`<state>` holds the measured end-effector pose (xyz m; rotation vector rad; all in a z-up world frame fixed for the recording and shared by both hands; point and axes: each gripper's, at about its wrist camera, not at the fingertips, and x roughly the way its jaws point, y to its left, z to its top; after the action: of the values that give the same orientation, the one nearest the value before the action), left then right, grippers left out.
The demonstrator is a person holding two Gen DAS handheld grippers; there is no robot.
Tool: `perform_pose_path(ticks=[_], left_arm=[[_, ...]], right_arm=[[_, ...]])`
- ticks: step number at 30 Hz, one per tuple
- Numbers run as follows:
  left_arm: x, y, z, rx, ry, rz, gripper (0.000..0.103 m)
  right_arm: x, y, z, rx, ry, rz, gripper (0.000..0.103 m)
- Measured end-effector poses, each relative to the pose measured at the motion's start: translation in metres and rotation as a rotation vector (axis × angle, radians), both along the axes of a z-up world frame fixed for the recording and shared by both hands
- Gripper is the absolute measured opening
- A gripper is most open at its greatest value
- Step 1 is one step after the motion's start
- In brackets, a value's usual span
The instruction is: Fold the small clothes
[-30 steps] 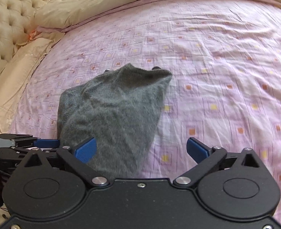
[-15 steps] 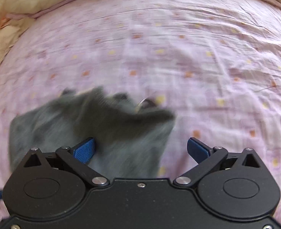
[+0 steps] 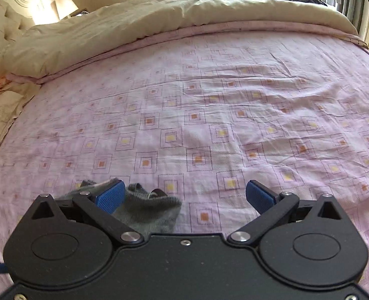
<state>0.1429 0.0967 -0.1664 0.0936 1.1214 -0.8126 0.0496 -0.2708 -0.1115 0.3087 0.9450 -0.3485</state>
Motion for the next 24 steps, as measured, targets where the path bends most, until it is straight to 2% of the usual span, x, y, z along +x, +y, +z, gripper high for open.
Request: perform_pose_path(ticks=[1, 4, 9, 12, 19, 24], left_arm=[[-0.001, 0.0, 0.003, -0.004, -0.006, 0.006, 0.095], [-0.001, 0.0, 0.013, -0.016, -0.021, 0.028, 0.103], [-0.015, 0.001, 0.038, -0.024, -0.092, 0.069, 0.103], [-0.023, -0.002, 0.056, 0.01, -0.149, 0.088, 0.103], [-0.042, 0.0, 0.112, -0.045, -0.252, 0.1, 0.102], [-0.054, 0.0, 0.153, -0.1, -0.316, 0.161, 0.102]], right_arm=[[-0.006, 0.003, 0.004, 0.003, -0.003, 0.008, 0.102], [-0.025, 0.014, 0.01, 0.023, 0.009, 0.025, 0.102], [-0.06, 0.033, 0.029, 0.057, -0.053, 0.067, 0.102], [-0.072, 0.042, 0.047, 0.034, -0.095, 0.08, 0.102], [-0.09, 0.049, 0.096, 0.009, -0.238, 0.156, 0.102], [-0.103, 0.054, 0.131, 0.006, -0.35, 0.242, 0.102]])
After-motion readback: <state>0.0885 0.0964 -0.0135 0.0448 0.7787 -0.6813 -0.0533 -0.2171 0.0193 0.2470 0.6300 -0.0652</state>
